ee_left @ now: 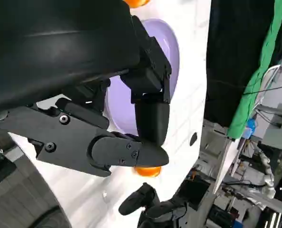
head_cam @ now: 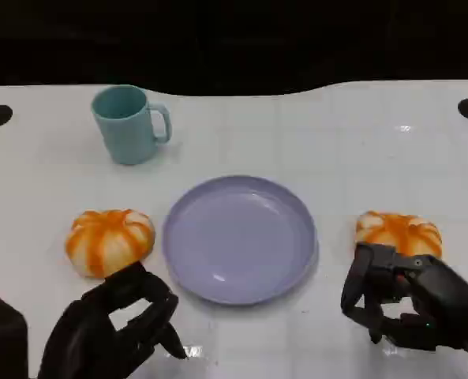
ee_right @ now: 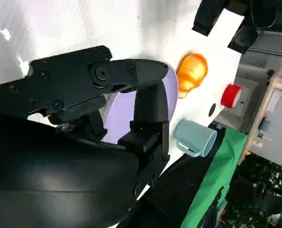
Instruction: Grasp the bread from the table and place it into the plate.
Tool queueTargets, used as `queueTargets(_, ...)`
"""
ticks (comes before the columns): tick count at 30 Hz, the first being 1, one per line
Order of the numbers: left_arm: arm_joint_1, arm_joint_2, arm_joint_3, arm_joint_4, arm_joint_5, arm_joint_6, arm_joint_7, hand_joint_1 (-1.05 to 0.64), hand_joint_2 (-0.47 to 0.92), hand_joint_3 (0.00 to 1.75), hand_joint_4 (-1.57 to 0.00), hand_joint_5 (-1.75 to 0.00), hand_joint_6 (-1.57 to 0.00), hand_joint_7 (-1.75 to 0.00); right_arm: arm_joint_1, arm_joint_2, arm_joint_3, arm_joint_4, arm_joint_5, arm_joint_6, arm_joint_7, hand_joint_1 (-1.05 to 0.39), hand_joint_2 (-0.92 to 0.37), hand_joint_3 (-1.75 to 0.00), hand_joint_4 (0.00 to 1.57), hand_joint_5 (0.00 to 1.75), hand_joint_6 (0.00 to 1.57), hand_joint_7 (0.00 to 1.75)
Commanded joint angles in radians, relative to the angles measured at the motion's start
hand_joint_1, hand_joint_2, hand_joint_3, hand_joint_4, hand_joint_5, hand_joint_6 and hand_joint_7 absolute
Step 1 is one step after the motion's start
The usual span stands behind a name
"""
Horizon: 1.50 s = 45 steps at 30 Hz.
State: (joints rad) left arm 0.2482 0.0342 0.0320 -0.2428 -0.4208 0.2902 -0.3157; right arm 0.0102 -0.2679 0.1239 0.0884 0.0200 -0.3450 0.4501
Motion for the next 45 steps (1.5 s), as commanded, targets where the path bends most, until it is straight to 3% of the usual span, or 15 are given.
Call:
queueTargets(1, 0.001, 0.017, 0.004, -0.010, 0.003, -0.006, -0.006, -0.55, 0.92, 0.30, -0.71, -1.75, -0.69, -1.44, -0.003, -0.010, -0.014, -0.002, 0.007, -0.003, 0.000, -0.39, -0.92, -0.24, 0.80, 1.75, 0.58, 1.75)
queueTargets(27, -0.001, 0.015, 0.009, -0.008, -0.004, -0.003, -0.006, -0.55, 0.92, 0.29, -0.71, -1.75, -0.70, -1.42, -0.003, -0.009, -0.014, -0.004, 0.008, -0.003, -0.001, -0.39, -0.92, -0.24, 0.80, 1.75, 0.58, 1.75)
queueTargets(36, -0.007, 0.018, 0.008, 0.001, 0.006, -0.008, -0.005, -0.55, 0.92, 0.30, -0.71, -1.75, -0.71, -1.43, -0.006, -0.012, -0.032, -0.040, 0.023, 0.037, -0.014, -0.41, -0.92, -0.23, 0.75, 1.75, 0.52, 1.75)
queueTargets(37, -0.007, 0.017, 0.009, 0.003, 0.005, -0.009, -0.007, -0.55, 0.92, 0.30, -0.71, -1.75, -0.70, -1.44, -0.010, -0.014, -0.037, -0.039, 0.027, 0.033, -0.011, -0.41, -0.92, -0.23, 0.73, 1.75, 0.49, 1.72)
queueTargets(41, -0.007, 0.017, 0.008, 0.004, 0.006, -0.011, -0.007, -0.54, 0.92, 0.30, -0.71, -1.75, -0.70, -1.44, -0.022, -0.021, -0.054, -0.033, 0.008, -0.028, -0.018, -0.40, -0.92, -0.20, 0.59, 1.68, 0.57, 1.17)
queueTargets(42, -0.007, 0.017, 0.008, 0.003, 0.006, -0.011, -0.007, -0.54, 0.92, 0.30, -0.71, -1.75, -0.69, -1.44, -0.023, -0.023, -0.058, -0.038, -0.002, -0.040, -0.025, -0.40, -0.92, -0.20, 0.58, 1.66, 0.58, 1.12)
queueTargets(45, -0.007, 0.016, 0.008, 0.003, 0.004, -0.012, -0.008, -0.54, 0.92, 0.31, -0.71, -1.75, -0.70, -1.43, -0.025, -0.033, -0.069, -0.051, -0.046, -0.073, -0.057, -0.39, -0.92, -0.16, 0.50, 1.47, 0.54, 0.86)
